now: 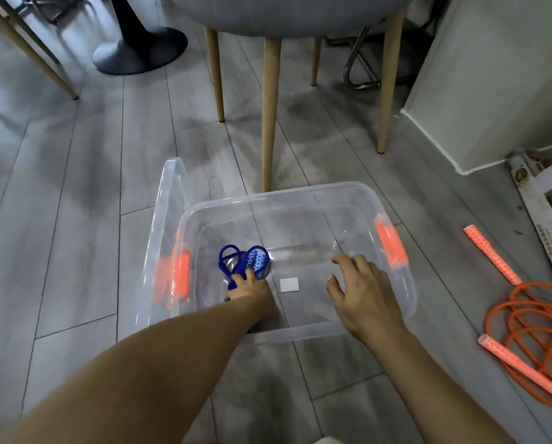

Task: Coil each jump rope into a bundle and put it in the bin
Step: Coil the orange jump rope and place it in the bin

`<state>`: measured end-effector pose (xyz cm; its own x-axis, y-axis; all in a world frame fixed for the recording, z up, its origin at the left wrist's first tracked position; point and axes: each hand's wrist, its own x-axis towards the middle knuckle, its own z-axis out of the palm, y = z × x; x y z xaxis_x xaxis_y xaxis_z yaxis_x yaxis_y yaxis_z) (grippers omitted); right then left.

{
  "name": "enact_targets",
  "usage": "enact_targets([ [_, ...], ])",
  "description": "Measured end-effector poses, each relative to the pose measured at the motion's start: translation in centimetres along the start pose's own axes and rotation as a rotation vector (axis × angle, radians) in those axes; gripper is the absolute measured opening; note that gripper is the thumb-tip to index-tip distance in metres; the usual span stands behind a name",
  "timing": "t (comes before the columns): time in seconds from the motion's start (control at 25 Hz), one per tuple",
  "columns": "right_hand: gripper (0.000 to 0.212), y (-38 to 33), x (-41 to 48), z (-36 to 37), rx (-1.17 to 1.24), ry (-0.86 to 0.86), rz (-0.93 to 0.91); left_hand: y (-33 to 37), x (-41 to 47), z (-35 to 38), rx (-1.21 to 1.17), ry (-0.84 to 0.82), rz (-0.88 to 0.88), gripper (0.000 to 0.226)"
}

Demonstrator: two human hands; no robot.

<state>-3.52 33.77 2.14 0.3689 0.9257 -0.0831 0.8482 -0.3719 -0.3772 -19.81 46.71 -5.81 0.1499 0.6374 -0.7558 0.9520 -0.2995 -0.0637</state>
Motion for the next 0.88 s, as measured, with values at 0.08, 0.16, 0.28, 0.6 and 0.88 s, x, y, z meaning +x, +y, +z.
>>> enact_targets([
  [0.08,0.039,0.1,0.0,-0.2,0.019,0.071,-0.009,1.0,-1.1,-1.3,-0.005,0.025,0.006,0.056],
  [0.16,0.044,0.1,-0.3,-1.0,0.021,0.129,-0.023,2.2,-2.5,-2.5,-0.001,0.182,0.115,0.046],
  [0.28,0.043,1.6,-1.4,-2.7,0.028,0.235,0.018,5.6,-5.4,-4.0,-0.104,0.456,0.405,0.036],
  [0.6,0.047,9.9,-6.3,-6.7,0.027,0.413,0.205,15.6,-12.7,-4.8,-0.205,0.765,0.873,0.027],
  [0.88,0.045,20.7,-13.0,-5.2,-0.035,0.345,0.446,24.5,-16.6,0.7,-0.086,0.793,1.093,0.029],
])
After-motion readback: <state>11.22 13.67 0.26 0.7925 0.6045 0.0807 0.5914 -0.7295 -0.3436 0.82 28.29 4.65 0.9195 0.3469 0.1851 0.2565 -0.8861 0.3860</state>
